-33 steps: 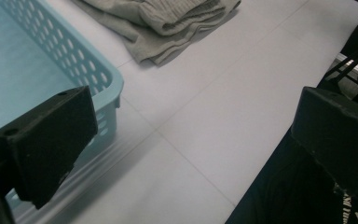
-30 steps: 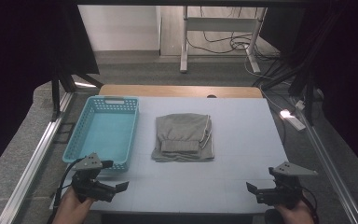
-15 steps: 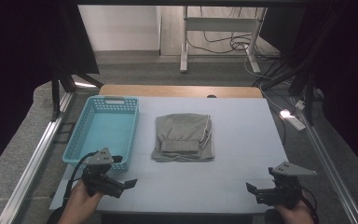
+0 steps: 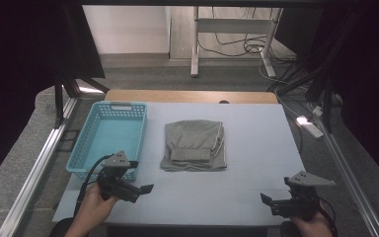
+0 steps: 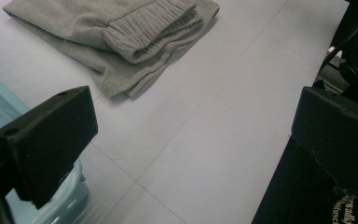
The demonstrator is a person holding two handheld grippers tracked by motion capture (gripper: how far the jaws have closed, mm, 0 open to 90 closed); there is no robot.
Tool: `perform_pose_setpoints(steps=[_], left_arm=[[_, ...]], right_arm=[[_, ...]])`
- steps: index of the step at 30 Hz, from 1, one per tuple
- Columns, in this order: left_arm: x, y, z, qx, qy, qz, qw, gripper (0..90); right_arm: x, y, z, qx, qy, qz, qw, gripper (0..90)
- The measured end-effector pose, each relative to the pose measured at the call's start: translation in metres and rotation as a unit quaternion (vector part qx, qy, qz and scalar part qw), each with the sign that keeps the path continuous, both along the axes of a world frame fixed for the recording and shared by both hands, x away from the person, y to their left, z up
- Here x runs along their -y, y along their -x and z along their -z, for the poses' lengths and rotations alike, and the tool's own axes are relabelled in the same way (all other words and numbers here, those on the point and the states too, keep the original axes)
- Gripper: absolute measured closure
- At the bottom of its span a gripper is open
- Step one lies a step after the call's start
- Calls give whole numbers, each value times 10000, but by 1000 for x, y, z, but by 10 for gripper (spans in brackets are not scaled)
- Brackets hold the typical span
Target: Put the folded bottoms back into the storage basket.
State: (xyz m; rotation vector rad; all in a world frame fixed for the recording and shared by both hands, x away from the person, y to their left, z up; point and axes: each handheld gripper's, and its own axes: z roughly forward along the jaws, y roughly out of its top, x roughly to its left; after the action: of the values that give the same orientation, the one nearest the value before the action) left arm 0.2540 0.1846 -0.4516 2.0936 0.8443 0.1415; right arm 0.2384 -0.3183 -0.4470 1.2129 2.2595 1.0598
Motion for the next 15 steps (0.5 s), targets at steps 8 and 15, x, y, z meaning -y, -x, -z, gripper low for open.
perform_pose_setpoints(steps=[8, 15], left_arm=[[7, -9, 0, -62, 13, -4, 10000, 0], [13, -17, 2, -227, 43, 83, 9997, 0]], right_arm=[[-1, 0, 0, 9, 2, 2, 10000, 0], [-1, 0, 0, 5, 25, -6, 10000, 0]])
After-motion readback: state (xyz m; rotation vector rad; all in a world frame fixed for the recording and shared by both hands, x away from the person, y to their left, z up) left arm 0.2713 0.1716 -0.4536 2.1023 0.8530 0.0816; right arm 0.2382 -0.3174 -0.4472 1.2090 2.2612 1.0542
